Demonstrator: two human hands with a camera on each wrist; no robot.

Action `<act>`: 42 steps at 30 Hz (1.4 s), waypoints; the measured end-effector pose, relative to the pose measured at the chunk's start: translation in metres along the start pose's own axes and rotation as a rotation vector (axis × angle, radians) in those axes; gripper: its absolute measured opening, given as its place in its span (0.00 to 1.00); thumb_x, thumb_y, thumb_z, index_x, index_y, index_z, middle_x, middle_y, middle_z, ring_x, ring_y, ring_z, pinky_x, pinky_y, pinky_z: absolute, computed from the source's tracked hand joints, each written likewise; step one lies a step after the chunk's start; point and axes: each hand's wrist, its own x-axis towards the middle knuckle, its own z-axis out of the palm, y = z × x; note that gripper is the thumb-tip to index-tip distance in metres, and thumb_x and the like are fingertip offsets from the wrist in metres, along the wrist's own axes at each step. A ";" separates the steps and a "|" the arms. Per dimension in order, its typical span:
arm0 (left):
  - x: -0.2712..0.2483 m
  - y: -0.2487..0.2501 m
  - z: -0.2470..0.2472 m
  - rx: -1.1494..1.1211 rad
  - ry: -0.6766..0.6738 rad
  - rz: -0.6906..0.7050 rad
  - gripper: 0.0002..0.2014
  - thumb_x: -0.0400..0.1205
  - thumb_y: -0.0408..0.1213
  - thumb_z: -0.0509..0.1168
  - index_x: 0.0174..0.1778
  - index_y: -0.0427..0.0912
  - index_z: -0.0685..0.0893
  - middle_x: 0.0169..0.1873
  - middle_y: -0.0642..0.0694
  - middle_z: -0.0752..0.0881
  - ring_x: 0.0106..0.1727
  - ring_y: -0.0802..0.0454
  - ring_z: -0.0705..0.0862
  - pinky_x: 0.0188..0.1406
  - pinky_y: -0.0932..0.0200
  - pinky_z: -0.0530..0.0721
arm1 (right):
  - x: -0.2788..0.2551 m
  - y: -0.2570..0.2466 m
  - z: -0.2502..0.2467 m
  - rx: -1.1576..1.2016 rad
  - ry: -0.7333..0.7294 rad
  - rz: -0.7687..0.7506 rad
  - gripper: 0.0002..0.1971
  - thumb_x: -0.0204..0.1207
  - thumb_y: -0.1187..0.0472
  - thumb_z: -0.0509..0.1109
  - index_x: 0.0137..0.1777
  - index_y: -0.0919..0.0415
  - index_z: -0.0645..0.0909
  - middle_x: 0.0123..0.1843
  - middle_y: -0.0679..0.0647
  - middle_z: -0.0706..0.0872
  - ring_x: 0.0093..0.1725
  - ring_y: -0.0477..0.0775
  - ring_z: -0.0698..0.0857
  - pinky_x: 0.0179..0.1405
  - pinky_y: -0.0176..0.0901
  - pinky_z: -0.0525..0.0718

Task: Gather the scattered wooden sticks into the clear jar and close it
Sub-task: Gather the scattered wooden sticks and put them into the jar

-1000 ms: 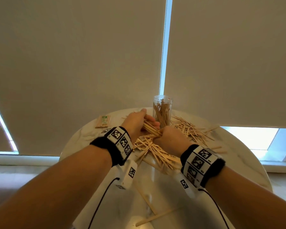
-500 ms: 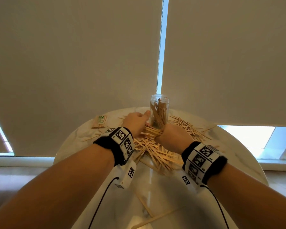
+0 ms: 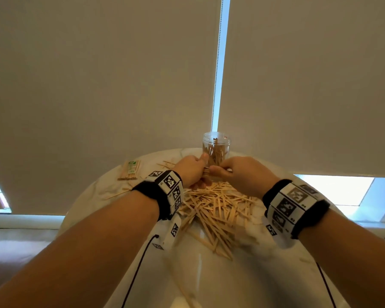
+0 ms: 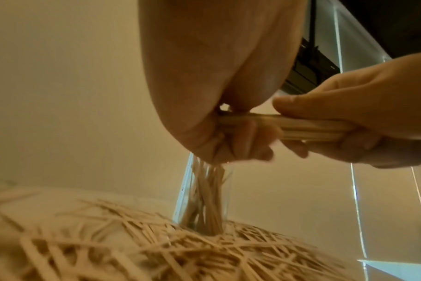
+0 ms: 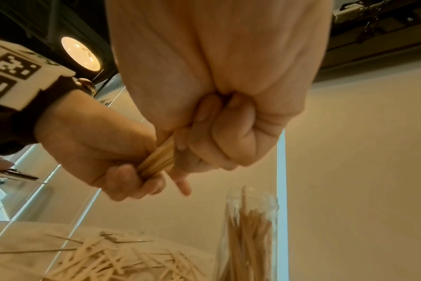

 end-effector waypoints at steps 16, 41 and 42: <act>0.140 0.024 -0.023 0.284 -0.066 0.054 0.69 0.68 0.58 0.80 0.86 0.42 0.34 0.83 0.37 0.64 0.80 0.38 0.69 0.77 0.47 0.67 | 0.188 0.045 -0.079 -0.576 -0.219 0.134 0.25 0.78 0.33 0.66 0.38 0.54 0.90 0.29 0.46 0.83 0.33 0.47 0.80 0.34 0.42 0.73; 0.169 -0.007 -0.004 0.178 -0.006 0.150 0.48 0.75 0.40 0.78 0.84 0.46 0.54 0.67 0.42 0.80 0.61 0.43 0.82 0.57 0.53 0.81 | 0.237 0.041 -0.019 -0.472 -0.480 0.127 0.12 0.78 0.63 0.76 0.60 0.57 0.89 0.51 0.51 0.91 0.40 0.46 0.86 0.54 0.40 0.86; 0.170 -0.008 -0.003 0.175 -0.008 0.154 0.48 0.75 0.41 0.78 0.84 0.46 0.54 0.67 0.41 0.81 0.60 0.44 0.82 0.56 0.53 0.82 | 0.236 0.040 -0.018 -0.519 -0.471 0.128 0.13 0.78 0.62 0.76 0.61 0.57 0.89 0.53 0.51 0.90 0.40 0.46 0.85 0.52 0.39 0.86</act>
